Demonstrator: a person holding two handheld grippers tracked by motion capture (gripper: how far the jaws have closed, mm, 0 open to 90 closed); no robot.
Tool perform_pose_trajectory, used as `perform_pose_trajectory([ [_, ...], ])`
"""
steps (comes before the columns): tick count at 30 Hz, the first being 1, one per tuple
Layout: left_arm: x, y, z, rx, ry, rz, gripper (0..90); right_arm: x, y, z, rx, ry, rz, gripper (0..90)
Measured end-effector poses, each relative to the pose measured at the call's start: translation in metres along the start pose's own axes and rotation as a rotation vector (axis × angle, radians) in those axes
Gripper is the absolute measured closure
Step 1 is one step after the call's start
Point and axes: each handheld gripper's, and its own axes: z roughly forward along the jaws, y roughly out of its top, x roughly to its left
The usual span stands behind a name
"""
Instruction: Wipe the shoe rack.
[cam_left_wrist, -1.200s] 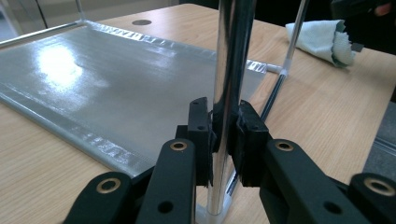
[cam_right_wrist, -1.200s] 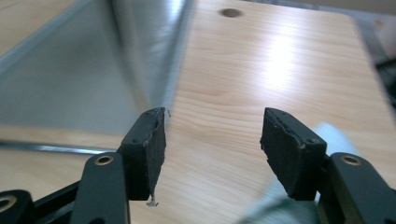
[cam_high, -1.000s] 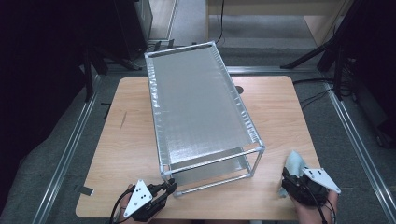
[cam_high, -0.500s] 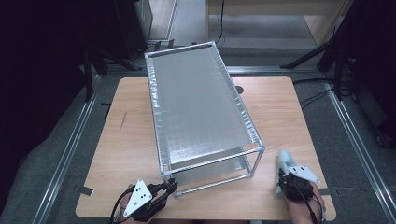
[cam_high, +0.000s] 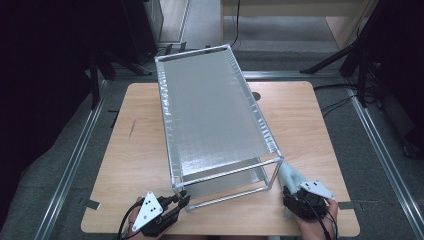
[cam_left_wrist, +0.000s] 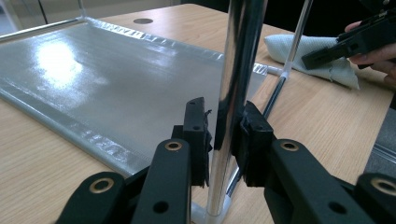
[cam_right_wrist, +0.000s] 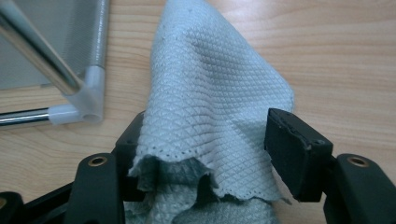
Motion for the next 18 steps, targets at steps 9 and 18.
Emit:
perform_pose_trajectory([
  [9, 0.0, 0.0, 0.001, -0.004, -0.001, 0.0, 79.9, 0.0, -0.002, 0.002, -0.013, 0.058, -0.029, 72.5],
  [18, 0.0, -0.001, 0.002, -0.012, 0.003, -0.003, 80.5, 0.014, 0.012, 0.013, -0.01, 0.172, -0.076, 80.4],
])
